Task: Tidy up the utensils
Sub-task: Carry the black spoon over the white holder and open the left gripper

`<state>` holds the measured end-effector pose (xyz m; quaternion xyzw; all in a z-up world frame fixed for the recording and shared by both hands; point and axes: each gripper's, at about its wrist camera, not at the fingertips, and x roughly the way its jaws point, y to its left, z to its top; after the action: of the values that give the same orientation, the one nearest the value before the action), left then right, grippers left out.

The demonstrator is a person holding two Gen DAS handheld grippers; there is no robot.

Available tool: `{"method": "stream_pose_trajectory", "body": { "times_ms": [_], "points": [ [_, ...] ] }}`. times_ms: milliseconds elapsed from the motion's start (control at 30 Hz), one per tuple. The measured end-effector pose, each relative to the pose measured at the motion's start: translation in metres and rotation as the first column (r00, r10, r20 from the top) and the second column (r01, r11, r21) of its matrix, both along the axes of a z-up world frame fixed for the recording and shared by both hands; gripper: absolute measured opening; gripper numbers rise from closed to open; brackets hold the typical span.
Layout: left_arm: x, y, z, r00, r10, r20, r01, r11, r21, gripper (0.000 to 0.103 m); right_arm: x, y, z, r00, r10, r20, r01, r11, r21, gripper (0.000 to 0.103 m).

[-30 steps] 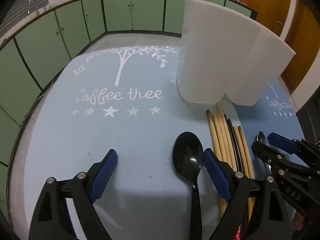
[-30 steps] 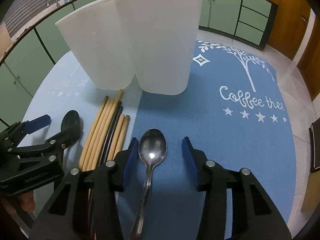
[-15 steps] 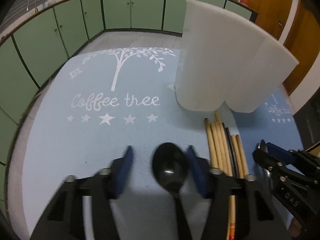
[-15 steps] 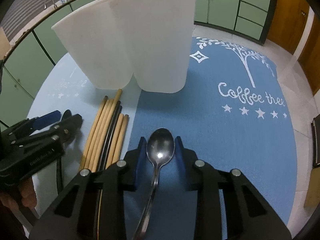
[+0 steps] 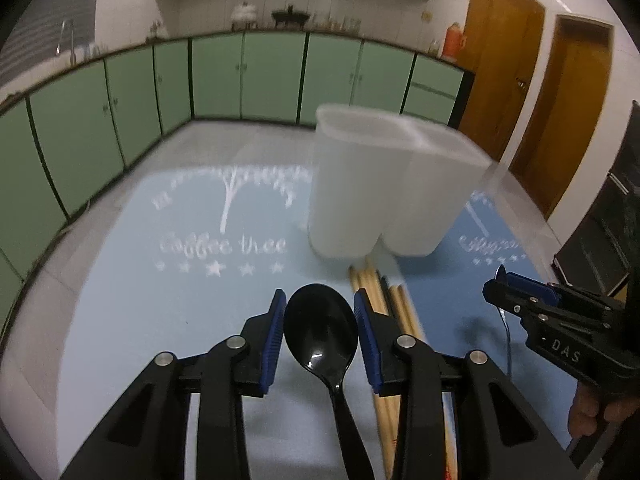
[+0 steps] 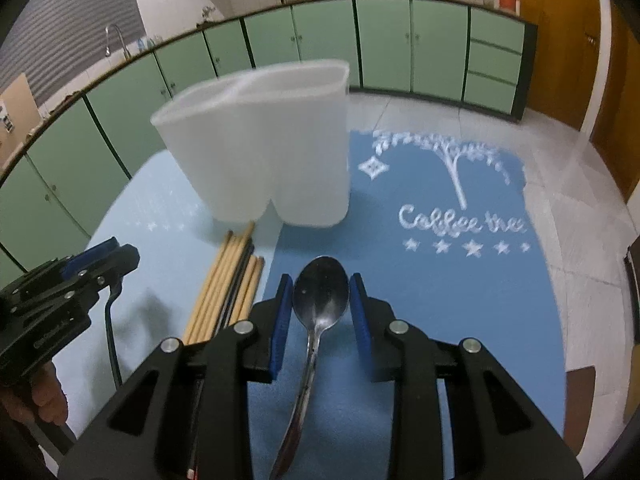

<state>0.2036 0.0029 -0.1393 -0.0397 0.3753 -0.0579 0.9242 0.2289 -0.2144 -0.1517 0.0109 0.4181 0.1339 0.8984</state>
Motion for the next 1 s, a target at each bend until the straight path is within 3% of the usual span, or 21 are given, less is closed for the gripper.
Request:
{"method": "stream_pose_trajectory", "body": {
  "times_ms": [300,633,833,1000],
  "points": [
    [-0.006,0.007,0.056,0.983,0.034,0.178,-0.030,0.999,-0.027,0.034,-0.007,-0.005,0.066,0.985,0.030,0.168,-0.043,0.996,0.072,0.027],
    [0.045,-0.005,0.126,0.912,0.026,0.410,-0.026,1.000,-0.006,0.034,0.031,-0.017,0.143,0.941,0.045,0.334,-0.091,0.988,0.123,0.027],
    [0.095,-0.021,0.136,0.870,0.020,0.492,-0.046,0.998,0.040,0.034,0.075,-0.016,0.163,0.918,0.036,0.394,-0.083,0.991,0.101,0.027],
    [0.125,-0.027,0.127,0.862,0.027,0.506,-0.058,0.997,0.045,0.034,0.108,-0.013,0.157,0.903,0.012,0.429,-0.046,0.997,0.069,0.027]
  ]
}}
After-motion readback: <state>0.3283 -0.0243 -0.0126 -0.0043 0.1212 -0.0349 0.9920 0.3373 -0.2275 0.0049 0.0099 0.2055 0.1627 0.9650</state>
